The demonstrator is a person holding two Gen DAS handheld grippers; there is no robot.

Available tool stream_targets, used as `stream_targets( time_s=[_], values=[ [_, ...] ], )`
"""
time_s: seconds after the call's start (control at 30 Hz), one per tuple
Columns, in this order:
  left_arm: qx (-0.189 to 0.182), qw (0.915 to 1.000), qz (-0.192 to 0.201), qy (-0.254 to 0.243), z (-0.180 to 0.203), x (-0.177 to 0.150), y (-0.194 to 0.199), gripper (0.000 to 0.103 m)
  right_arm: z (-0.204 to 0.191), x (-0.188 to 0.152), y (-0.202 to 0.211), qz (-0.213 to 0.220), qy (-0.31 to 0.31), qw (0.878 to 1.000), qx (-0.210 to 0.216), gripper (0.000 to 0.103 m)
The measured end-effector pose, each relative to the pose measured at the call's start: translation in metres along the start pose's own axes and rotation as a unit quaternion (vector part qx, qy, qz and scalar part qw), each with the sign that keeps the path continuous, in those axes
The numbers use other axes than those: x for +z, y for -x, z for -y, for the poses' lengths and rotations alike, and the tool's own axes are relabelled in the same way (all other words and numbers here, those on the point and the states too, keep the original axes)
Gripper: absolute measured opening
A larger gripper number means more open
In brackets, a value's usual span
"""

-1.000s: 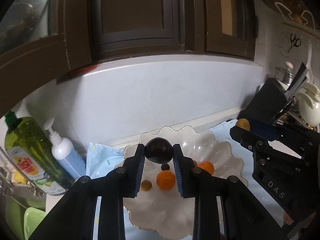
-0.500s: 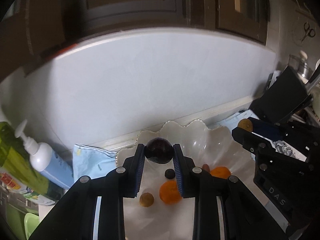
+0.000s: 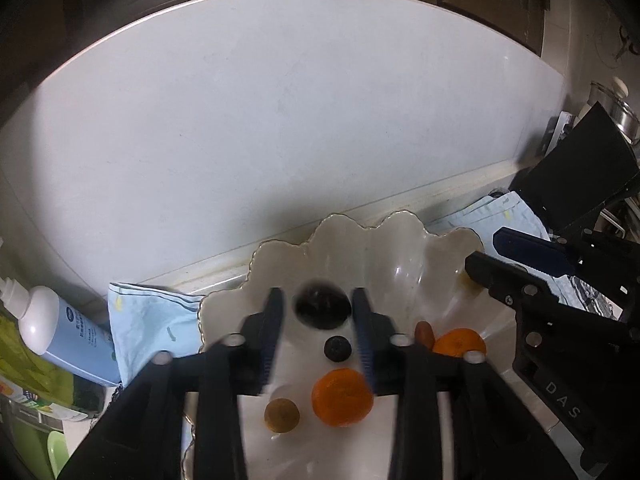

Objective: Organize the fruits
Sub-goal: 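Open the left tool to drop the grape while the right tool releases its fruit, then withdraw both tools from the bowl toward the remaining fruits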

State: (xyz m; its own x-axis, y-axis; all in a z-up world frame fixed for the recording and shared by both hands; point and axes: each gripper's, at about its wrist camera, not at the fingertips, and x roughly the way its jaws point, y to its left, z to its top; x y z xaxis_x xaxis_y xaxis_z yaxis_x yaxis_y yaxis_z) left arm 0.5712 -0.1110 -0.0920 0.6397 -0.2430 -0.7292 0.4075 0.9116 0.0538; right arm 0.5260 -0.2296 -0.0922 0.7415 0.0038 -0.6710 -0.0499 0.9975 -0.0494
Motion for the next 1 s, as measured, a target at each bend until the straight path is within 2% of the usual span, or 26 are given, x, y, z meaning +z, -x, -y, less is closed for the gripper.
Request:
stream_targets(
  time_s=[0.03, 0.07, 0.13, 0.2, 0.4, 0.5, 0.7, 0.8, 0.97, 1.0],
  values=[
    [0.002, 1.0, 0.003, 0.001, 0.0, 0.0, 0.0, 0.046, 0.001, 0.0, -0.001, -0.002, -0.003, 1.0, 0.0, 0.044],
    [0.005, 1.0, 0.005, 0.002, 0.0, 0.001, 0.001, 0.047, 0.002, 0.0, -0.001, -0.002, -0.006, 1.0, -0.003, 0.047],
    [0.009, 0.9999, 0.007, 0.002, -0.001, 0.001, 0.004, 0.049, 0.003, -0.001, 0.001, 0.001, -0.009, 1.0, -0.01, 0.048],
    [0.018, 0.9998, 0.01, 0.002, -0.002, 0.001, 0.007, 0.059, 0.004, -0.001, 0.004, 0.001, -0.009, 1.0, -0.013, 0.048],
    [0.044, 0.9987, 0.026, 0.001, -0.003, 0.001, 0.026, 0.073, 0.005, 0.0, 0.02, 0.011, -0.011, 1.0, -0.022, 0.048],
    [0.051, 0.998, 0.036, 0.002, -0.002, 0.0, 0.038, 0.078, 0.005, 0.0, 0.032, 0.019, -0.01, 0.999, -0.025, 0.055],
    [0.051, 0.9967, 0.063, 0.009, -0.003, -0.003, 0.069, 0.084, 0.001, -0.004, 0.064, 0.046, -0.007, 0.998, -0.034, 0.055],
    [0.05, 0.9955, 0.08, 0.009, -0.002, -0.007, 0.088, 0.087, -0.001, -0.007, 0.081, 0.06, -0.009, 0.997, -0.038, 0.062],
    [0.053, 0.9932, 0.103, 0.002, 0.002, -0.015, 0.113, 0.09, -0.004, -0.014, 0.11, 0.082, -0.012, 0.996, -0.046, 0.063],
    [0.053, 0.9927, 0.108, -0.001, 0.003, -0.017, 0.119, 0.09, -0.004, -0.016, 0.115, 0.085, -0.013, 0.995, -0.046, 0.066]
  ],
)
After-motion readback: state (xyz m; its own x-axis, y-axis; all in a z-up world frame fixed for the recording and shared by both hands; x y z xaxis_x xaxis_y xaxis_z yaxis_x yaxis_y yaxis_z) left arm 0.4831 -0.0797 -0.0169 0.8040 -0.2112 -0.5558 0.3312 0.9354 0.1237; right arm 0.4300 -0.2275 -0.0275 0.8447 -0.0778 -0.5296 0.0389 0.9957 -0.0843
